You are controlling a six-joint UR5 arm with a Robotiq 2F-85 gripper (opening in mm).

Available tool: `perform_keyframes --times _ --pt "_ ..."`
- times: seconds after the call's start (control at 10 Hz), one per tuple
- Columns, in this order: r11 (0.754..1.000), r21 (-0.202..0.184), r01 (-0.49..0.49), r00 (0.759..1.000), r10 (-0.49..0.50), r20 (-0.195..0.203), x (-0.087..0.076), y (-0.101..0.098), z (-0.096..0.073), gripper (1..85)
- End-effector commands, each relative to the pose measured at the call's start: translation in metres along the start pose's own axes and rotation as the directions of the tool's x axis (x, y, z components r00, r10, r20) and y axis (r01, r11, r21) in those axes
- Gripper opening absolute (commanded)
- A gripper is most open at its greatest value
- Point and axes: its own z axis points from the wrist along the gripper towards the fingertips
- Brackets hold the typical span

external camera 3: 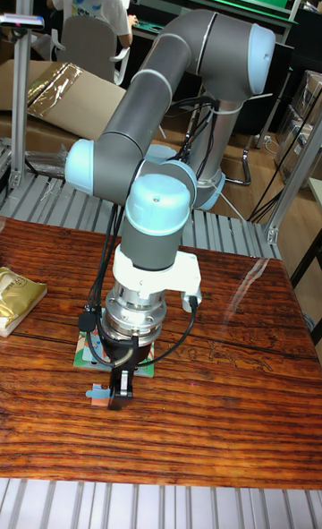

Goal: Assemble one piece of a puzzle

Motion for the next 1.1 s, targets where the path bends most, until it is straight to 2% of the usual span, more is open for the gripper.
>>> perform_keyframes --times 0.0,0.2,0.5,0.6,0.7,0.8,0.9,1.0 --pt "1.000 0.003 0.000 1.000 0.000 0.014 -0.004 -0.002 -0.005 42.3" --pt "1.000 0.011 0.017 1.000 -0.017 -0.008 0.000 -0.006 -0.011 47.0" --pt "1.000 0.017 -0.026 1.000 0.026 -0.007 -0.002 -0.007 -0.017 47.7" --pt "0.997 0.019 -0.069 0.998 0.069 -0.009 -0.001 -0.006 -0.019 46.3" --pt "0.981 0.015 -0.194 0.981 0.193 0.017 -0.007 -0.001 -0.023 41.3" --pt "0.933 -0.010 -0.359 0.931 0.359 0.060 -0.021 0.003 -0.028 35.7" --pt "0.837 -0.031 -0.547 0.830 0.546 0.112 -0.034 -0.003 -0.031 34.0" --pt "0.726 -0.009 -0.687 0.722 0.685 0.097 -0.025 -0.008 -0.030 29.3"
